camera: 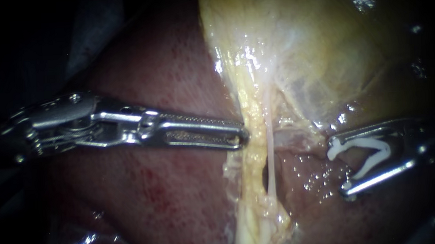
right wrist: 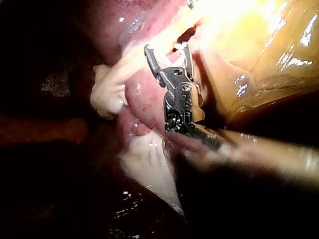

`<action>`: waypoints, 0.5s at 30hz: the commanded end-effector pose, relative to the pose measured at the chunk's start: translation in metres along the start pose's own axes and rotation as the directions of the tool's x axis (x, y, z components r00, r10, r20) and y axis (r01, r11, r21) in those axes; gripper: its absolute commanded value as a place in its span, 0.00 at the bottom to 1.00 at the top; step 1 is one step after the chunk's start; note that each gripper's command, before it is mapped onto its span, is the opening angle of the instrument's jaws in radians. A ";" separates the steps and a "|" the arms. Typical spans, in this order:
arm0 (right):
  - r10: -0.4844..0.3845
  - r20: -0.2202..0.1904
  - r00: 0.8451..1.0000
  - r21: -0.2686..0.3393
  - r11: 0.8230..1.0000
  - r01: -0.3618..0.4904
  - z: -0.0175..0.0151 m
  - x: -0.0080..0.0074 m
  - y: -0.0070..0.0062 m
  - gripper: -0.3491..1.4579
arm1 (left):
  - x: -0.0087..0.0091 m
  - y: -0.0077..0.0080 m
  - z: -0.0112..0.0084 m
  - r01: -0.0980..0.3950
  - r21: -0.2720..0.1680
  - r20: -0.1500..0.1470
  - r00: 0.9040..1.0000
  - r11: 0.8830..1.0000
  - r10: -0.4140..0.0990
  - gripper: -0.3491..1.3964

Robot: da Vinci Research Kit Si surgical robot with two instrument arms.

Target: Clipping first clip left tube

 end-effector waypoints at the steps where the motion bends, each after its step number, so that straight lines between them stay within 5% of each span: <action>1: 0.000 0.000 1.000 0.000 1.000 0.000 0.0000 0.0000 0.0000 0.52 | 0.0000 0.0000 0.0000 0.000 -0.001 0.000 1.000 1.000 0.000 0.00; 15: 0.000 0.000 1.000 -0.001 1.000 0.000 0.0001 0.0001 0.0000 0.52 | -0.0002 -0.0005 -0.0005 0.008 0.002 0.000 1.000 1.000 -0.008 0.00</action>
